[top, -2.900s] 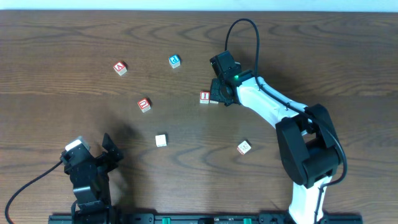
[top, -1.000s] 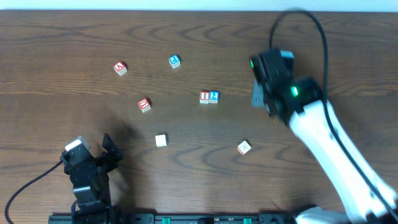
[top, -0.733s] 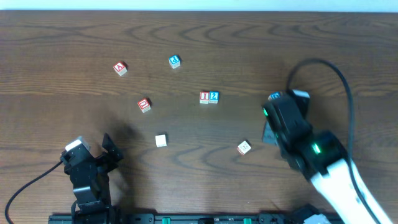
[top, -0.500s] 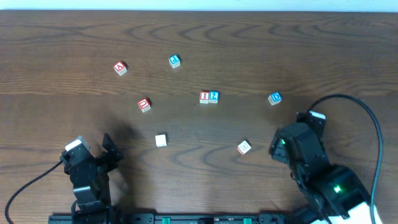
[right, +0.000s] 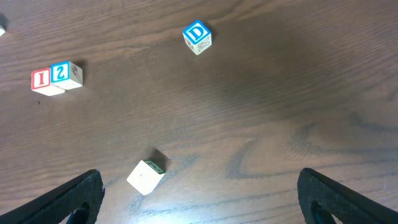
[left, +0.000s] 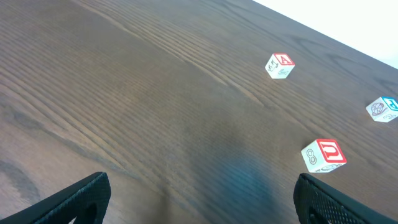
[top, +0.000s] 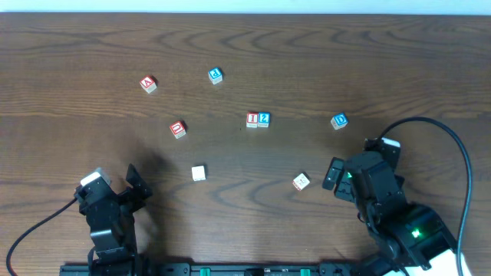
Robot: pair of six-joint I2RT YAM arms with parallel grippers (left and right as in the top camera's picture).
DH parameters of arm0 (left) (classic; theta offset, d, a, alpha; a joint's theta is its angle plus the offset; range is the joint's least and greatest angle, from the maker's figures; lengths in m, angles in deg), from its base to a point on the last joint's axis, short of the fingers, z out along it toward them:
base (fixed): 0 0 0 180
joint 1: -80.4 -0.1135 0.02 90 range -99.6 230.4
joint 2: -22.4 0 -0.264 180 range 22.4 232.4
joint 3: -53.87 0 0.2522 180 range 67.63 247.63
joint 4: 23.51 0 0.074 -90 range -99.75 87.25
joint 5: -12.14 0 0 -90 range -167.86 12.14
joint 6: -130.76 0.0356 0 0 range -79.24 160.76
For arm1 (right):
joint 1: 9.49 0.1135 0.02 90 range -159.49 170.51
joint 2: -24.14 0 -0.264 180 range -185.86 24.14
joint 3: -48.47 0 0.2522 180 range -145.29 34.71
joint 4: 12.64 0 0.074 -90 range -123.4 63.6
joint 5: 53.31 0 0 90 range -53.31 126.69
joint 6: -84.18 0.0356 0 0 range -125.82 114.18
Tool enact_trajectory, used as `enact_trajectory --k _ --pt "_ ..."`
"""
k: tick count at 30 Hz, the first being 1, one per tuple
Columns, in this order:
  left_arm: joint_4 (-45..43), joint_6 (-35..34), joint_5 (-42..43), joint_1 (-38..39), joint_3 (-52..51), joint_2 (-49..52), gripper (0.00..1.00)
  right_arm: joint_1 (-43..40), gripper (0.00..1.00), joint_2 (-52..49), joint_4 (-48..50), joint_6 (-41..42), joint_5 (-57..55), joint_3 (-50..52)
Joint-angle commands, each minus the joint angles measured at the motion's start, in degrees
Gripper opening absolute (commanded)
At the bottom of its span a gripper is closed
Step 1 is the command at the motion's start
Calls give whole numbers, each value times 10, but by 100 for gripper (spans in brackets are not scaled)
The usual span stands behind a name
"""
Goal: Spell out Ai2
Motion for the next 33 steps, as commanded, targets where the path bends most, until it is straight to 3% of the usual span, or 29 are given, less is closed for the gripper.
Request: enact_trajectory --k 1,12,18,23,30,33 --pt "4 10 0 -2 -13 -3 95 5 99 2 1 7 -2 4" --pt "2 7 7 -2 -13 -3 95 5 99 2 1 7 -2 4" --pt "1 6 103 -2 -13 -3 95 5 99 2 1 7 -2 4" --pt "-22 -46 198 -2 -13 -3 95 5 99 2 1 7 -2 4" --pt "-20 -43 122 -2 -13 -3 95 5 99 2 1 7 -2 4" --pt "-24 1 106 -2 -13 -3 95 5 99 2 1 7 -2 4"
